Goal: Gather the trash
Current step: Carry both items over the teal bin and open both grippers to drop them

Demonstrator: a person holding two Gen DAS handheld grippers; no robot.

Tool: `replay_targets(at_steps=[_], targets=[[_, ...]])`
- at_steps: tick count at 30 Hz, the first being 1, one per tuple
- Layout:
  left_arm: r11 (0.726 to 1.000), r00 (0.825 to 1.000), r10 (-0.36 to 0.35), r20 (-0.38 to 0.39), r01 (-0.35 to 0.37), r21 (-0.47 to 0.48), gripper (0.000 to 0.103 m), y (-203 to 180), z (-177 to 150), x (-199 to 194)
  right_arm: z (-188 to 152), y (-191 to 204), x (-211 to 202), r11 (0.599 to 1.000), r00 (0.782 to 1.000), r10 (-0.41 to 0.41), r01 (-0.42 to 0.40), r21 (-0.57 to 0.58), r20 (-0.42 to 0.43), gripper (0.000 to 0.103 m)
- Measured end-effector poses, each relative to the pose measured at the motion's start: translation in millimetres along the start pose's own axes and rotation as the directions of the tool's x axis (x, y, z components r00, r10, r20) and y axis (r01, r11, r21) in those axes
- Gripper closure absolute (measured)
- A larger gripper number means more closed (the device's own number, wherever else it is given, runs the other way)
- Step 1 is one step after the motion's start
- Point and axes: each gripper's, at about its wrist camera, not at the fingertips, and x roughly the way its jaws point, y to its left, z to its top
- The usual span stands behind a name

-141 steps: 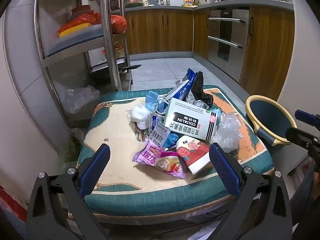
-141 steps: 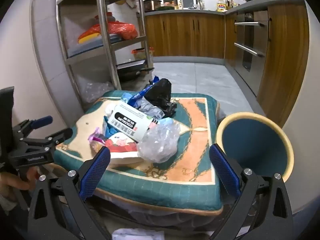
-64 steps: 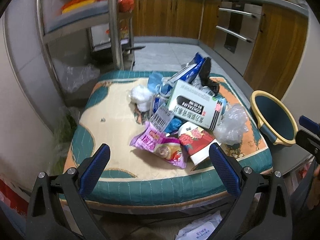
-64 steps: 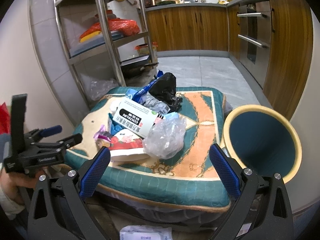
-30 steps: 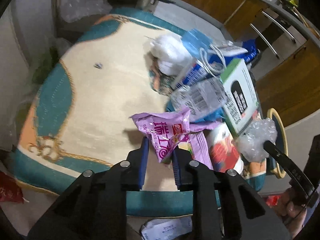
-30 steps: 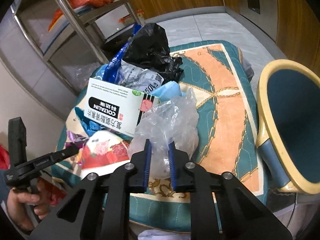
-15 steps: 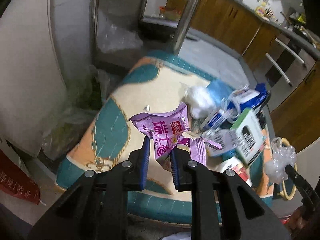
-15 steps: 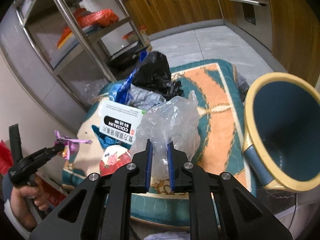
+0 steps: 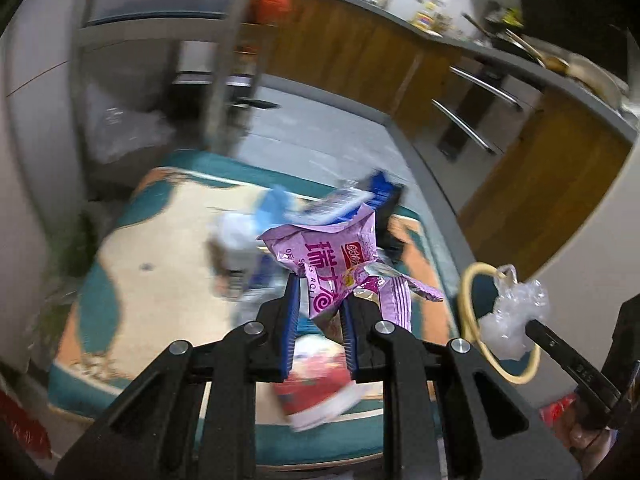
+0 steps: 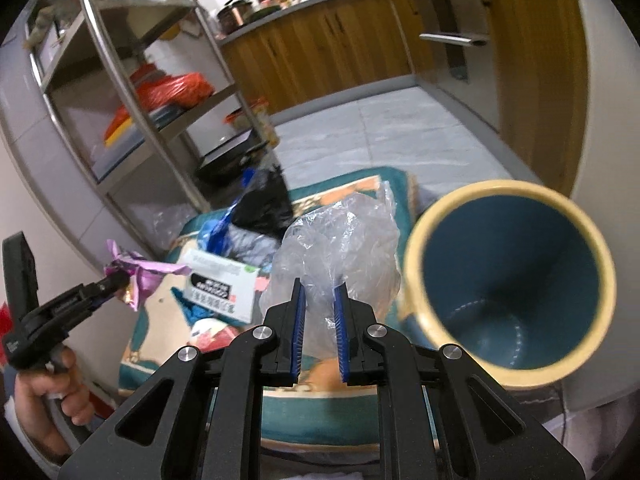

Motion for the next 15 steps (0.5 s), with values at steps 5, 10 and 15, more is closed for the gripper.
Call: replay_targets(at_steps=[5,10,15], targets=[[0.993,0.997,-0.064,-0.045,0.068,0.093,0.084,-53,-4,19,-1,-24,-14,0.998,0.999,-0.042,0.041,0.037,0.022,0.088],[0.98,0.99,-0.106,-0.091,0.12,0.159,0.084,-101,-8,39,-5,-49,-26,0.994,0.996,-0.081,0.078,0.077,0.039,0.088],[0.963,0.982,-0.143,-0.126,0.168,0.211,0.084,-142,-7,58,-8,-72,-36,0.986,0.991,-0.127,0.12,0.118,0.051,0.088]])
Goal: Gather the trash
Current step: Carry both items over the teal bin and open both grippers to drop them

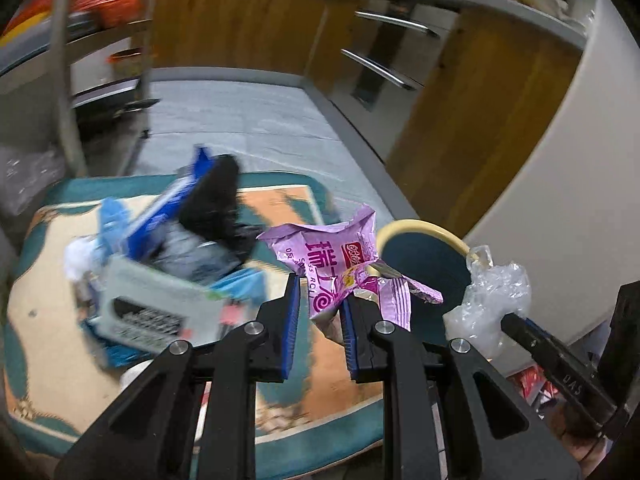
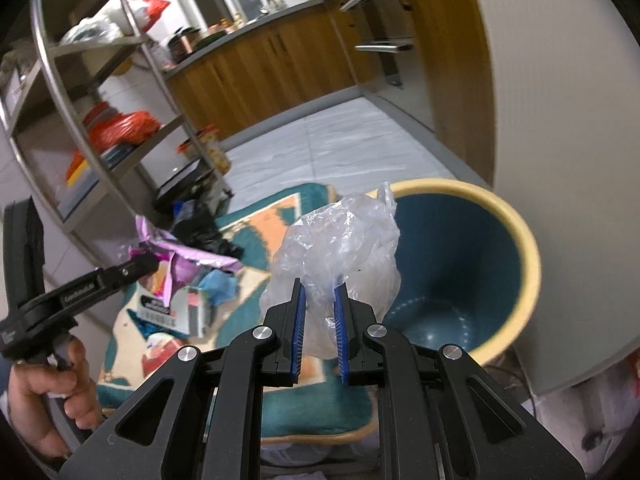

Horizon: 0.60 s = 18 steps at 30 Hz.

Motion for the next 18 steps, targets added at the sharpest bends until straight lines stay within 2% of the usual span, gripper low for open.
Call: replay_targets(at_steps=[10,18], targets=[[0.988,0.996,-0.063,-0.055,0.07,0.136,0.084,-77,12,52,-2,-38,4,0.995,0.997,-0.074,0.074,0.063,-0.002,0.088],[0.978,0.991,-0.054,-0.121,0.077,0.195,0.084,-102,7,90,-2,-49,34,0.988,0.992,-0.097,0.106,0.109,-0.079,0.088]])
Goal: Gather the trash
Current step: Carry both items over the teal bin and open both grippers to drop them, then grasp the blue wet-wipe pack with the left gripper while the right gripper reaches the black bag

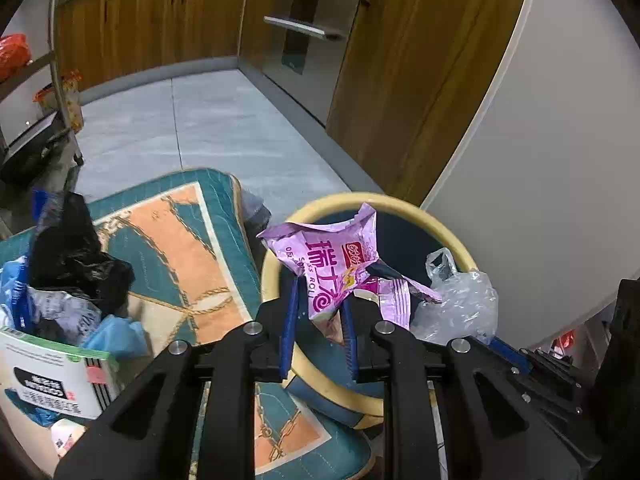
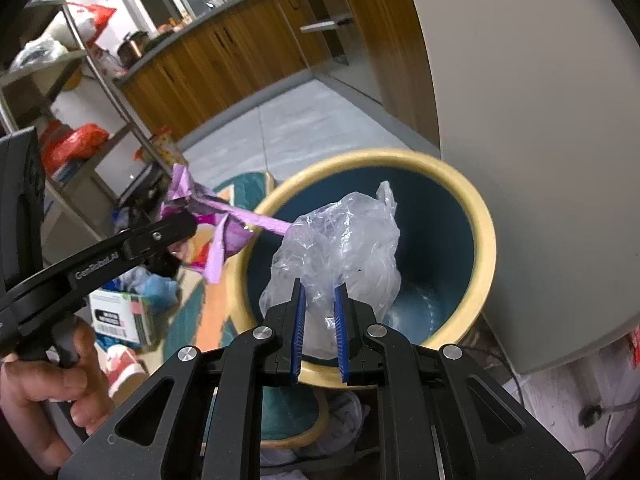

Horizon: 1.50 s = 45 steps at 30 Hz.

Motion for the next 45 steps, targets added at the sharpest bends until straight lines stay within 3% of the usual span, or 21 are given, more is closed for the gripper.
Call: replay_targets(at_steps=[4,7,9,11,19,28,37,45], targets=[[1.0,0.999,-0.017,-0.045,0.017,-0.004,0.082,-1,-5,15,-2,2,9,1.0,0.999,-0.01,0.011,0.008,-0.041,0.088],[1.0,0.998,-0.029,-0.064,0.029,0.001,0.073,-3,-10,21,-4,4,13,1.0,0.998,-0.02,0.02,-0.001,-0.059,0.087],[0.999,0.998,-0.03,-0.063,0.031,0.009,0.064,-4,-12,21,-5,3,13,1.0,0.998,-0.023,0.023,0.001,-0.065,0.084],[0.999,0.999,-0.033,-0.042,0.033,0.012,0.048,-4,-13,15,-5,4,12,1.0,0.998,-0.027,0.027,0.005,-0.065,0.082],[0.998,0.998,-0.056,-0.009,0.056,-0.002,0.04,0,-8,-3,-4,4,7,0.999,0.999,-0.031,0.032,0.018,-0.04,0.051],[1.0,0.999,-0.019,0.029,0.019,-0.019,0.025,24,-10,-38,-3,8,1,0.999,1.0,-0.008,0.008,0.034,-0.002,0.028],[0.997,0.996,0.07,0.056,-0.068,-0.034,0.023,76,-13,-83,2,43,-7,0.998,0.998,0.061,-0.061,-0.03,0.017,0.022],[0.978,0.981,0.193,0.006,-0.191,-0.082,0.023,158,-8,-114,12,91,-6,0.985,0.99,0.141,-0.142,-0.1,-0.02,0.021]])
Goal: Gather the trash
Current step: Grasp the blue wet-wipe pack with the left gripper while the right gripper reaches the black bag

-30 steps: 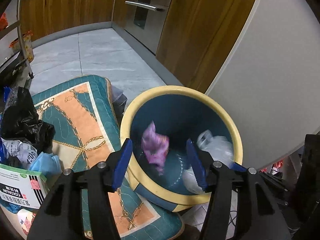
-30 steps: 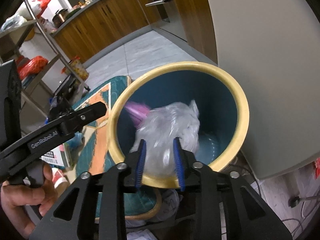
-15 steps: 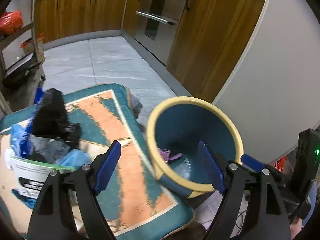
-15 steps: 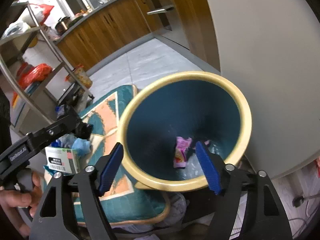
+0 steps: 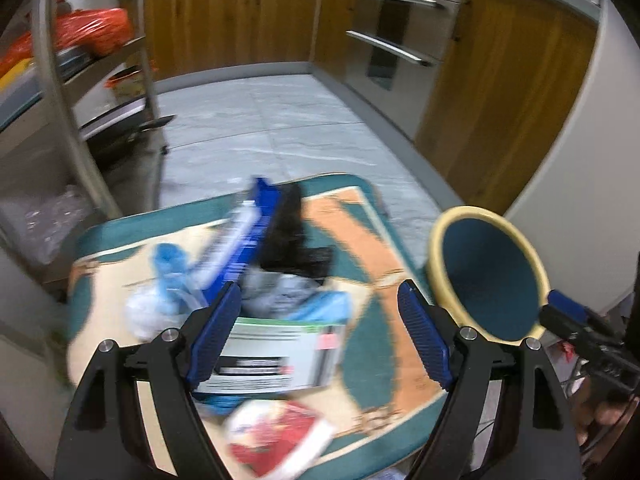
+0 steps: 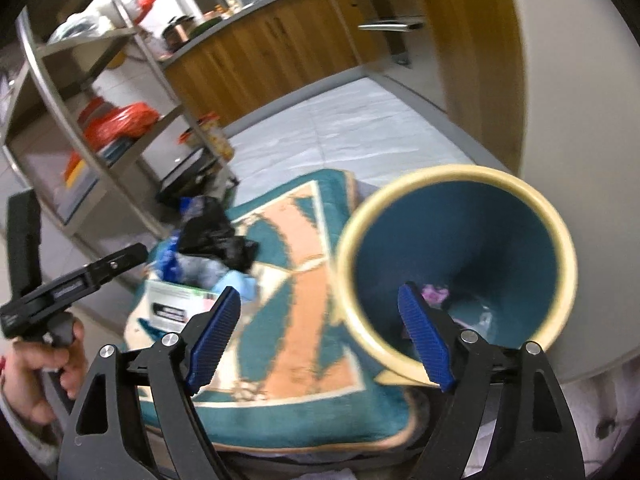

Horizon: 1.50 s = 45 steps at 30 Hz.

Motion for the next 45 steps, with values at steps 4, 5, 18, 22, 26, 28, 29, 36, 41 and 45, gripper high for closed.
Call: replay_targets(at_steps=[4,5,18,22,26,28,29,36,41,45], targets=[[0.999,0.998,0.054,-0.032,-0.054,-0.001,0.023,34,6,-3,16,30,3,0.997,0.999,0.041,-0.043,-0.067,-0.025,0.02],[0.998,0.997,0.061,-0.041,-0.062,-0.005,0.023,42,8,-3,21,36,3,0.995,0.998,0.05,-0.053,-0.086,-0.032,0.02],[0.998,0.991,0.062,-0.118,-0.058,0.037,0.024,84,10,30,72,92,58,0.975,0.978,0.152,-0.172,-0.142,-0.143,0.019],[0.988,0.985,0.088,-0.148,-0.068,0.138,0.032,66,12,50,72,99,83,0.972,0.961,0.208,-0.224,-0.068,-0.184,0.019],[0.973,0.973,0.126,-0.194,-0.084,0.213,0.045,54,13,74,70,105,100,0.97,0.952,0.229,-0.24,-0.029,-0.203,0.019],[0.971,0.969,0.121,-0.214,-0.071,0.229,0.047,52,13,82,71,105,104,0.971,0.952,0.23,-0.238,-0.019,-0.203,0.019],[0.97,0.967,0.12,-0.223,-0.066,0.235,0.048,51,14,85,71,105,108,0.971,0.952,0.23,-0.237,-0.01,-0.202,0.019],[0.961,0.958,0.106,-0.268,-0.029,0.275,0.078,43,15,99,73,94,129,0.972,0.948,0.234,-0.229,0.048,-0.216,0.019],[0.971,0.964,0.055,-0.26,0.009,0.238,0.093,51,17,92,73,95,141,0.971,0.944,0.24,-0.232,0.063,-0.228,0.019],[0.987,0.971,-0.009,-0.237,0.047,0.154,0.096,66,24,84,71,103,152,0.97,0.939,0.243,-0.237,0.052,-0.244,0.019]])
